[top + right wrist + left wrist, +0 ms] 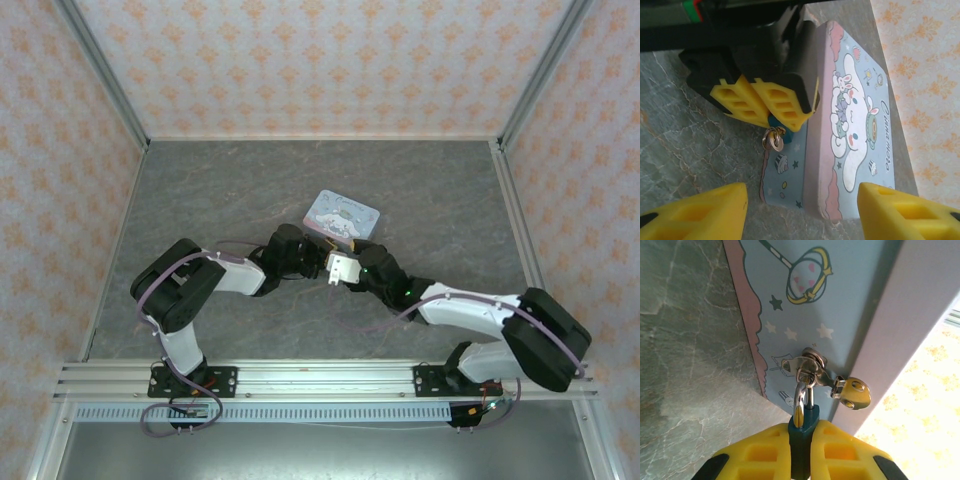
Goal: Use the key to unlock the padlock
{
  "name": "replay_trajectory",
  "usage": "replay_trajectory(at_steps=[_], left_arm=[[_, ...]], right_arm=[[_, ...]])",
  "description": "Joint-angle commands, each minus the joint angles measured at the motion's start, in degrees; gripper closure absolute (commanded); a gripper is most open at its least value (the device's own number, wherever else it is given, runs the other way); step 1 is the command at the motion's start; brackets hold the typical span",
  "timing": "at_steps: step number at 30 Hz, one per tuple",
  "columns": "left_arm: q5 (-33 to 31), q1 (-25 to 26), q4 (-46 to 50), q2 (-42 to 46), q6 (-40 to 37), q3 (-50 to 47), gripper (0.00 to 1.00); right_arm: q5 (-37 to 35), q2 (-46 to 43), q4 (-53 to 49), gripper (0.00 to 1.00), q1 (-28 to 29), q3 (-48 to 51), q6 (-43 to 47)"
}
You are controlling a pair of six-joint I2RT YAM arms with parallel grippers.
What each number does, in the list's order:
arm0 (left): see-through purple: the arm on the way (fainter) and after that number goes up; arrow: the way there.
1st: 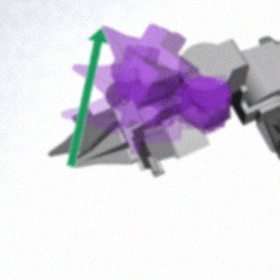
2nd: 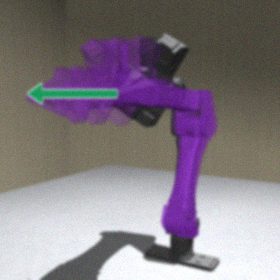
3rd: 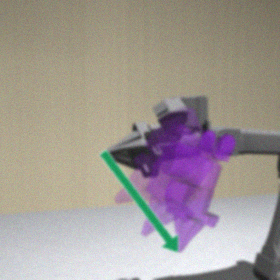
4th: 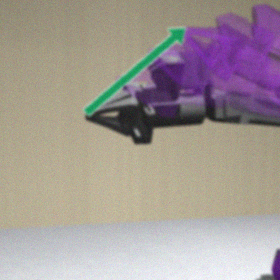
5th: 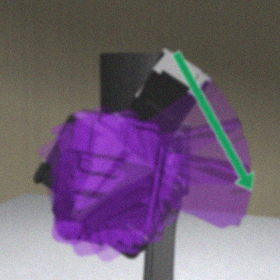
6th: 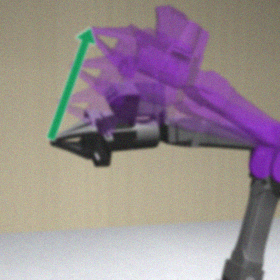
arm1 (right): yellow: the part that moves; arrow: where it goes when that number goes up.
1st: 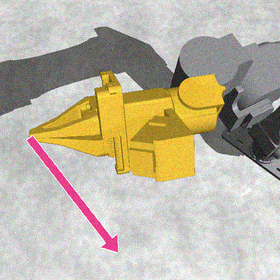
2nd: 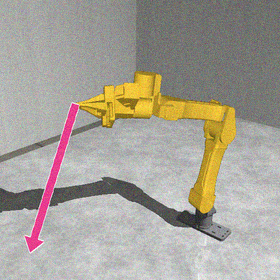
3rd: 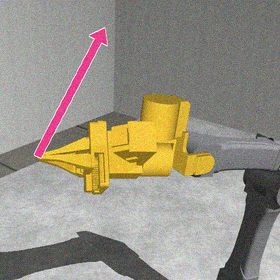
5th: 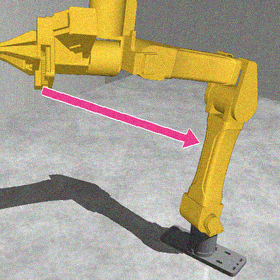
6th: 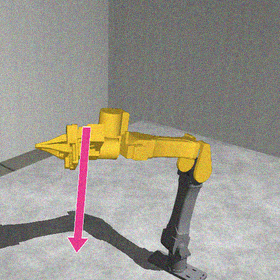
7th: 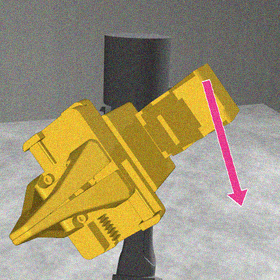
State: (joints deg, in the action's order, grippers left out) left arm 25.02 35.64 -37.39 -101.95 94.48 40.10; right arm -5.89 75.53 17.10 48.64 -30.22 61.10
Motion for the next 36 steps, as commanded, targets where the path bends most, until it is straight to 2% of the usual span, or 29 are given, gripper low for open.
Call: replay_trajectory(at_steps=[1,10,14,29,36], left_arm=[[0.9,-0.1,0.2,1.7,-0.4,1.7,1.00],[1.1,-0.2,0.2,1.7,-0.1,1.6,1.00],[1.1,-0.1,0.7,2.0,-0.3,1.6,1.00],[1.5,-0.1,1.3,2.0,-0.6,1.9,1.00],[1.5,-0.2,1.2,2.1,-0.6,1.9,1.00]], right_arm=[[-2.9,2.8,3.7,0.42,0.6,-1.3,3.4],[-1.6,10.9,8.0,0.55,0.7,-3.4,2.9],[-0.1,12.7,9.0,0.58,0.2,-3.9,1.8],[0.8,15.5,8.5,0.84,-1.8,-5.7,1.5],[2.4,15.9,8.7,0.84,-1.8,-6.1,0.4]])
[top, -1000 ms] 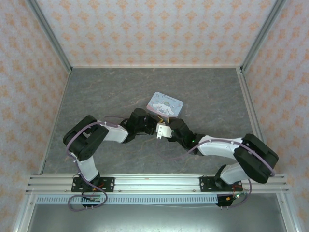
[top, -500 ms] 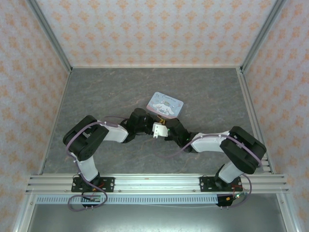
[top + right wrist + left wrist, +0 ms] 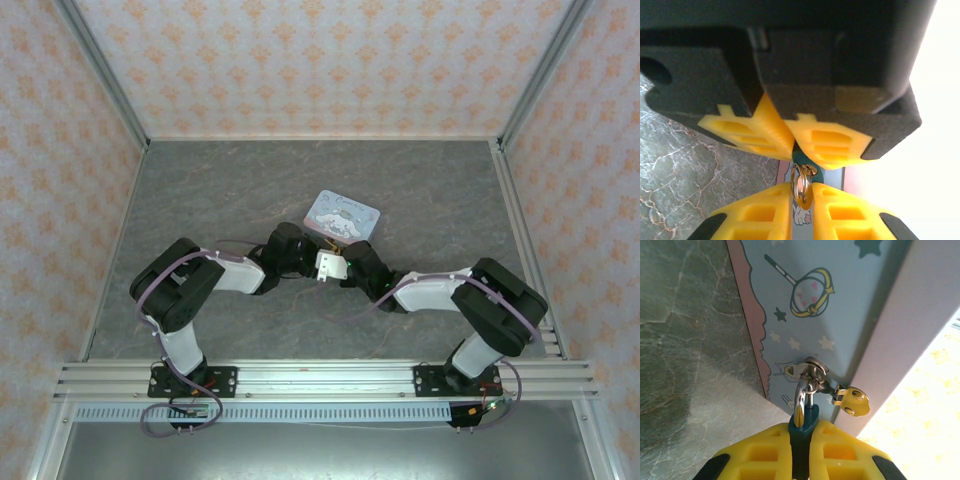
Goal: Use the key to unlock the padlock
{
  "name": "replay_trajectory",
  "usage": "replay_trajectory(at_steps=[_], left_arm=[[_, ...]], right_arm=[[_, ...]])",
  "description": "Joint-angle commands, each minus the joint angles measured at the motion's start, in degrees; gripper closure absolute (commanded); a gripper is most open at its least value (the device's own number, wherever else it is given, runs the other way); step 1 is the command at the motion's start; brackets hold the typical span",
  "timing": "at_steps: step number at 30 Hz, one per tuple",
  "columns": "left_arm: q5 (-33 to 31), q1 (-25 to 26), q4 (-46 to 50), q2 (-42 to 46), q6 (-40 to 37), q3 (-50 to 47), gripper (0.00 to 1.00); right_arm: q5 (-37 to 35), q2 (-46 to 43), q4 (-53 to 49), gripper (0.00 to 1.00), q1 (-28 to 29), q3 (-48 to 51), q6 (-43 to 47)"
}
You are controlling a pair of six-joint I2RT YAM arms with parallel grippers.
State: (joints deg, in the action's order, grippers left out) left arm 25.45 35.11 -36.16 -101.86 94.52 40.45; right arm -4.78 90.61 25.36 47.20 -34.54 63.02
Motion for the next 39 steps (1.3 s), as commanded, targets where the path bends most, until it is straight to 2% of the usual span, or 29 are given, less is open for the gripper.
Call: replay_trajectory(at_steps=[1,2,5,14,20,24,29,34,39], left_arm=[[1.1,0.4,0.0,1.9,-0.7,1.6,1.00],[1.2,0.4,0.0,1.9,-0.7,1.7,1.00],[1.3,0.4,-0.2,1.7,-0.7,1.7,1.00],[1.4,0.4,-1.2,1.6,-0.4,1.5,1.00],[1.2,0.4,-1.9,1.4,-0.1,1.0,1.00],[1.1,0.3,-1.9,1.4,0.0,0.6,1.00],[1.1,0.4,-1.4,1.3,-0.3,0.6,1.00],[0.7,0.4,-1.5,1.5,-0.4,0.2,1.00],[0.7,0.4,-0.4,1.6,-1.0,0.3,1.00]], right_arm=[[1.5,0.8,0.4,0.84,-0.4,-1.8,-1.7],[1.7,0.9,0.4,0.84,-0.4,-1.9,-1.9],[2.4,0.9,0.3,1.00,-0.4,-2.2,-3.2],[4.3,-2.0,-2.0,1.00,-1.0,-2.5,-14.7],[6.6,-3.2,-3.4,1.00,-2.2,-3.3,-29.5],[9.0,-3.3,-0.6,1.00,-2.5,-2.2,-38.4],[12.5,-2.7,2.7,1.00,-3.9,-1.0,-45.2],[14.3,-1.9,5.0,1.00,-4.6,0.4,-46.6],[13.5,-3.5,4.4,0.97,-4.6,2.6,-39.1]])
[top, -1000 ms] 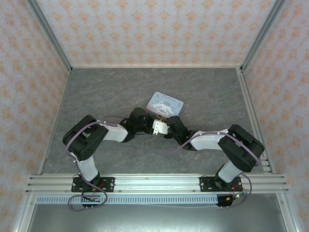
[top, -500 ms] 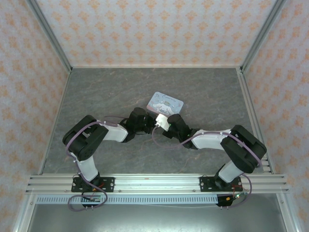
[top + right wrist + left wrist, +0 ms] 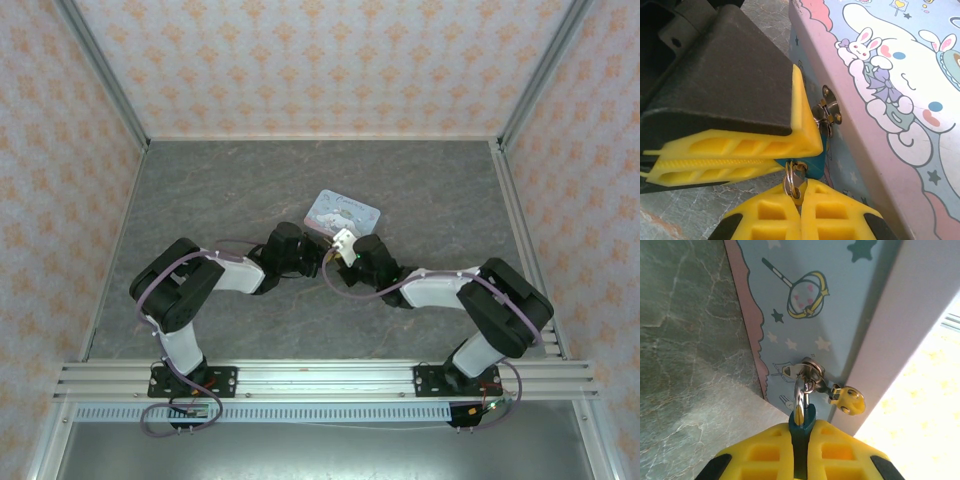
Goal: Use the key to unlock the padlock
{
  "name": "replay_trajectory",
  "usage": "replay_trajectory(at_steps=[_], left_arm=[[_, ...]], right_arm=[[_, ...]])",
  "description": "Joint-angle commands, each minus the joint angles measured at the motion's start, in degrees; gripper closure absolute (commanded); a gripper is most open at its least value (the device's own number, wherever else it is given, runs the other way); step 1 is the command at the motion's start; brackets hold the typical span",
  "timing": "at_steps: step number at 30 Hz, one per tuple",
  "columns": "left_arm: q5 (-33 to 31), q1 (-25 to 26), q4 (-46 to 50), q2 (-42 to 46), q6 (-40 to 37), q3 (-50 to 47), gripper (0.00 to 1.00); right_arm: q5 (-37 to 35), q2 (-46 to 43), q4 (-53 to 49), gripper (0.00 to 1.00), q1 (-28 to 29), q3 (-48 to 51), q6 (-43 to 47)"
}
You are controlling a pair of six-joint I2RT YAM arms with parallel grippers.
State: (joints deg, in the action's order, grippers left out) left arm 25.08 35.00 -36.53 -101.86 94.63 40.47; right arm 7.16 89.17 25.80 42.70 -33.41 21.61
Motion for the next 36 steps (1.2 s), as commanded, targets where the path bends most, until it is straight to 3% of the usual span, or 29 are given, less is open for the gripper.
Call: replay_trajectory(at_steps=[1,7,10,15,23,31,36], left_arm=[[1.0,0.5,0.2,1.6,-1.2,0.4,1.00],[0.6,0.5,0.4,1.5,-1.2,0.2,1.00],[0.5,0.5,0.4,1.6,-1.2,0.2,1.00],[0.7,0.2,0.5,2.0,-1.2,-0.2,1.00],[1.3,0.0,-0.4,1.9,-1.0,-0.1,1.00],[1.6,0.0,-0.5,1.8,-0.9,-0.1,1.00],[2.0,0.0,-0.6,1.7,-0.8,0.0,1.00]], right_arm=[[1.2,-2.6,3.2,0.91,-0.1,1.7,3.8],[-0.2,-8.0,3.9,0.63,0.1,5.5,11.0],[-0.9,-8.9,3.3,0.58,0.7,5.4,11.8],[-7.3,-9.9,-1.3,0.54,3.6,3.8,20.2],[-9.5,-10.4,-4.5,0.53,3.9,4.1,32.5],[-7.6,-6.3,-3.0,0.56,4.0,1.4,33.9],[-7.4,-3.9,-2.2,0.64,4.1,-0.3,34.1]])
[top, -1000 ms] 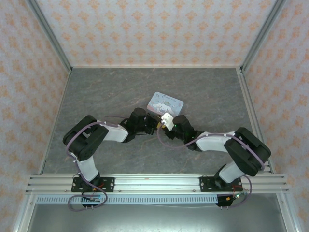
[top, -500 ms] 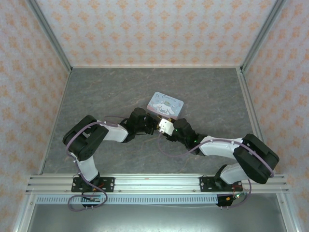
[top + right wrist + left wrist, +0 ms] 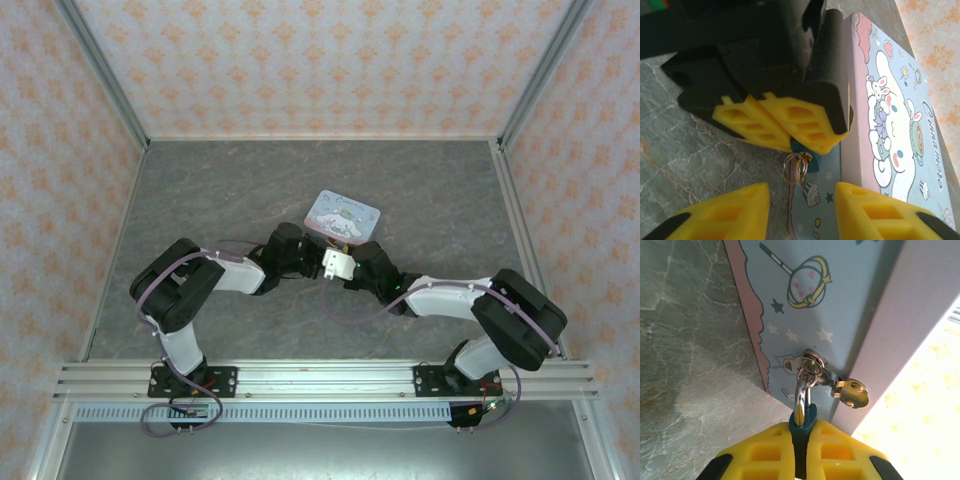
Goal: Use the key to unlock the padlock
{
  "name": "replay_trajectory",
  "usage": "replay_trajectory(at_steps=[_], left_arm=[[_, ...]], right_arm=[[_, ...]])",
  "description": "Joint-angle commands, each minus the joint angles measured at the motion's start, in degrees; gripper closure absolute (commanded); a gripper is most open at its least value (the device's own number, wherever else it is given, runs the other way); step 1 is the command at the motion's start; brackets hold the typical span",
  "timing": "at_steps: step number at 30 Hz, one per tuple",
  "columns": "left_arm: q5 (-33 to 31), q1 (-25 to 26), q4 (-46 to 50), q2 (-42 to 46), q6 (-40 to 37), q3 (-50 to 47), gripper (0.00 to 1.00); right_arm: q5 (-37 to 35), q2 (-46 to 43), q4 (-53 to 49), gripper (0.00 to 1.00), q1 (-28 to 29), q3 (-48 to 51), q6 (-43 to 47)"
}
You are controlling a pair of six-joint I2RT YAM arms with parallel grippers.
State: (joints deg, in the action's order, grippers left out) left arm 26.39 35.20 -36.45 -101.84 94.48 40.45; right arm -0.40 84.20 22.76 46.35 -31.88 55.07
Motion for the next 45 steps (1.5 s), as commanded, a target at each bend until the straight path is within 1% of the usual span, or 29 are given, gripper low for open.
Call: replay_trajectory(at_steps=[1,2,4,7,18,21,25,29,34,36,41,45], left_arm=[[0.6,-0.2,-0.8,1.7,-0.6,0.0,1.00],[0.6,-0.2,-0.8,1.7,-0.6,0.0,1.00],[0.6,-0.2,-0.8,1.7,-0.6,0.0,1.00],[0.8,-0.2,-0.8,1.6,-0.5,0.1,1.00],[1.1,-0.3,-1.2,1.5,-0.6,0.2,1.00],[1.2,-0.2,-1.1,1.6,-0.6,0.2,1.00],[1.3,-0.2,-1.3,1.7,-0.6,0.1,1.00],[1.2,-0.3,-1.5,1.8,-0.6,-0.1,1.00],[1.0,-0.3,-1.9,2.1,-0.4,-0.4,1.00],[1.1,-0.3,-1.9,2.1,-0.3,-0.5,1.00],[1.0,-0.4,-1.9,2.1,-0.5,-0.5,1.00],[1.0,-0.4,-1.6,1.9,-0.6,-0.5,1.00]], right_arm=[[0.1,1.4,0.8,0.67,0.4,-2.0,0.7],[0.0,1.7,0.9,0.69,0.4,-2.3,0.6],[0.0,2.3,1.3,0.70,0.4,-2.4,0.6],[0.4,3.0,1.4,0.75,0.4,-2.7,-0.1],[0.7,4.7,4.0,0.77,0.3,-3.5,-1.4],[0.4,5.1,4.5,0.84,0.3,-3.5,-2.1],[-0.9,5.3,4.7,1.00,0.3,-4.0,-3.4],[-1.7,4.4,4.5,1.00,0.2,-3.9,-6.2],[-2.4,2.8,3.6,1.00,0.2,-3.8,-12.7],[-2.2,2.3,4.9,1.00,0.2,-3.3,-16.4],[2.5,2.8,6.3,1.00,-1.4,-3.2,-29.6],[3.8,4.5,9.4,1.00,-2.4,-1.9,-35.4]])
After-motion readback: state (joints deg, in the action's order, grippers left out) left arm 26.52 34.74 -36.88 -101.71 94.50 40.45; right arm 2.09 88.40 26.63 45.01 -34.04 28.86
